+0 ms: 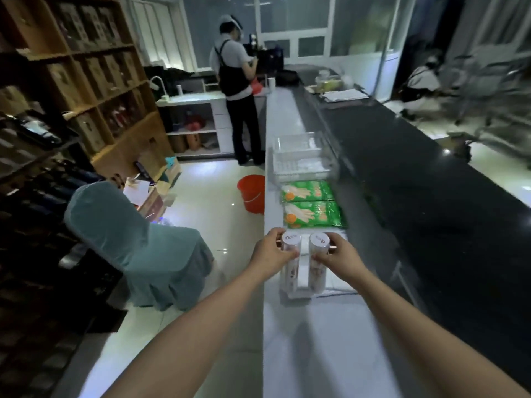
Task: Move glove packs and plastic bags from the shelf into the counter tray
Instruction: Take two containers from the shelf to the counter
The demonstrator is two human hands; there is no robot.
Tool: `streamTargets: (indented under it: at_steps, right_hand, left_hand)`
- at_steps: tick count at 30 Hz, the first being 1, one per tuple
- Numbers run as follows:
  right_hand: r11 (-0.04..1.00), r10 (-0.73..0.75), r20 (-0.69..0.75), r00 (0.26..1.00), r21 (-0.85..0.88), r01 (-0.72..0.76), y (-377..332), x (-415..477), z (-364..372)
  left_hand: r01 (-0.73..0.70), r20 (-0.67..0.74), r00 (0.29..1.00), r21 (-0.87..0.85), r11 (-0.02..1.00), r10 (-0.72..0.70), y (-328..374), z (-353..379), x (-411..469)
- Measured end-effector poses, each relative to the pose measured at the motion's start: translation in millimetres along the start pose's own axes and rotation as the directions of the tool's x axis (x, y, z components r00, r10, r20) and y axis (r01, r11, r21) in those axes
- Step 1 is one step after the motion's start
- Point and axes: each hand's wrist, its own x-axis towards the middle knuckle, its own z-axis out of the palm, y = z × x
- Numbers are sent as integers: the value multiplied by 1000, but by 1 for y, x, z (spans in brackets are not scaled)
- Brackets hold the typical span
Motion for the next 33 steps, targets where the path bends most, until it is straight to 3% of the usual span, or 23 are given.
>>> streamTargets:
  at_steps: [6,22,28,33]
  right_hand:
    - [995,100,-265,959,30,-96,10,-37,-11]
    - [951,310,-457,834,156,-268,73,-92,-33]
    - [912,409,-587,699,241,-332,76,-115,-14]
    - [867,481,-739,472,322,-380,48,-141,24]
  left_hand:
    - [-128,223,967,9,992,123,7,21,20]
    - [-244,515,827,-30,969,224,6,93,36]
    - [-325,670,682,-84,942,295,0,118,52]
    - [-396,784,498,-175,901,371,0,117,54]
